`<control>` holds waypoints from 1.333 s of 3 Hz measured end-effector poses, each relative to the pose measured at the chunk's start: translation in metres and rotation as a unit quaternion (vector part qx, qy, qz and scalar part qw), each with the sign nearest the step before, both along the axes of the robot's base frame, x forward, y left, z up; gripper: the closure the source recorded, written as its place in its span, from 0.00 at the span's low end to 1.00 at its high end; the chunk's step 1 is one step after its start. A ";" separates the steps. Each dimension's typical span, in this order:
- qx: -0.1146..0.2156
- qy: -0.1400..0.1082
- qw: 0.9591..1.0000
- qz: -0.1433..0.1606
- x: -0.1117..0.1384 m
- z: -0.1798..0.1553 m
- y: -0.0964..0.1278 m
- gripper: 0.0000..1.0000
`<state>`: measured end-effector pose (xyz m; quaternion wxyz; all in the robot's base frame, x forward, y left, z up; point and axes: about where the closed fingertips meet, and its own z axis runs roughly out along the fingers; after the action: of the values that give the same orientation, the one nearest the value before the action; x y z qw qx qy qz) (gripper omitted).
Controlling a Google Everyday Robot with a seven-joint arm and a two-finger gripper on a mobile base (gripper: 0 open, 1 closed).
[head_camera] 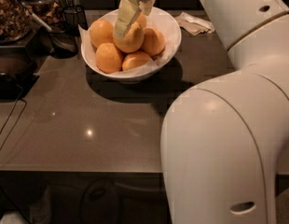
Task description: Pick orange from white bowl
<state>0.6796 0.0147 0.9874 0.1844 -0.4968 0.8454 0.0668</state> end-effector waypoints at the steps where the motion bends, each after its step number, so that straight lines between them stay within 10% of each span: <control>1: -0.003 0.010 1.000 0.001 0.007 -0.010 0.009 0.22; 4: -0.006 0.046 0.999 -0.011 0.022 -0.047 0.012 0.22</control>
Offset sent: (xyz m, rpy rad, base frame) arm -0.0024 -0.0084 -0.0310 -0.0842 0.1860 -0.0010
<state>0.7015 0.0263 0.9406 0.1431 -0.4849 0.8589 0.0820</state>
